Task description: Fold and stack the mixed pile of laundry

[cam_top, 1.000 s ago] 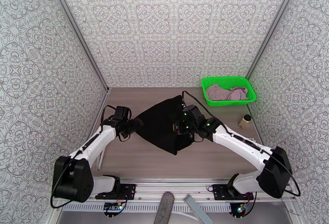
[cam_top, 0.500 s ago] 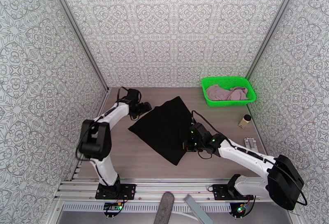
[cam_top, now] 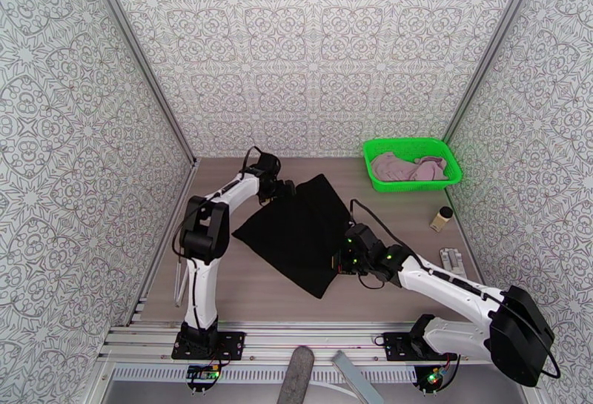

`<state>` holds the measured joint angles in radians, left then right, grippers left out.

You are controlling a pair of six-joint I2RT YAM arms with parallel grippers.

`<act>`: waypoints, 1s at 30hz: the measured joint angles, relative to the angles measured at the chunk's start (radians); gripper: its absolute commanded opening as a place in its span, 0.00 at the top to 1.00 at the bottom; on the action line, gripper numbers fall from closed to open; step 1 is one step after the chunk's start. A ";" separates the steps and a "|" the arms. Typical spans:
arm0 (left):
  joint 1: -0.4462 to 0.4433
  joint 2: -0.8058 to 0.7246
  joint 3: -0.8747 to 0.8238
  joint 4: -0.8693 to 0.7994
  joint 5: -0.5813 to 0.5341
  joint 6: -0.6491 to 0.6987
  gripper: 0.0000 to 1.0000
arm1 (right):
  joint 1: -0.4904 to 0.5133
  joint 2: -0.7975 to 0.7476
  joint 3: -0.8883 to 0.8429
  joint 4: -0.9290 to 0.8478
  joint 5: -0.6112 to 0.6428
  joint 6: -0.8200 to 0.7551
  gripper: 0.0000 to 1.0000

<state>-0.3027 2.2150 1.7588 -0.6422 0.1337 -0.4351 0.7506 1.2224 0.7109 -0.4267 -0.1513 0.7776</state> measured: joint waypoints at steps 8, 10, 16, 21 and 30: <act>-0.014 0.060 0.025 -0.027 0.002 0.017 1.00 | 0.000 -0.014 -0.001 0.000 0.016 0.001 1.00; -0.013 0.059 0.025 -0.028 0.003 0.017 1.00 | 0.000 -0.016 -0.001 0.000 0.021 0.001 1.00; 0.001 -0.027 -0.006 -0.035 0.001 0.001 1.00 | -0.005 -0.023 0.024 -0.031 0.056 -0.011 1.00; 0.041 -0.247 -0.053 -0.039 -0.004 -0.008 1.00 | -0.011 -0.025 0.076 -0.031 0.052 -0.042 1.00; 0.090 -0.576 -0.320 0.022 -0.024 -0.018 1.00 | 0.018 0.089 0.079 0.122 -0.135 -0.077 0.55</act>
<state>-0.2123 1.6394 1.4387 -0.6201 0.1093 -0.4534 0.7681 1.3113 0.7902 -0.3046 -0.2859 0.7006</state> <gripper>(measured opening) 0.053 0.225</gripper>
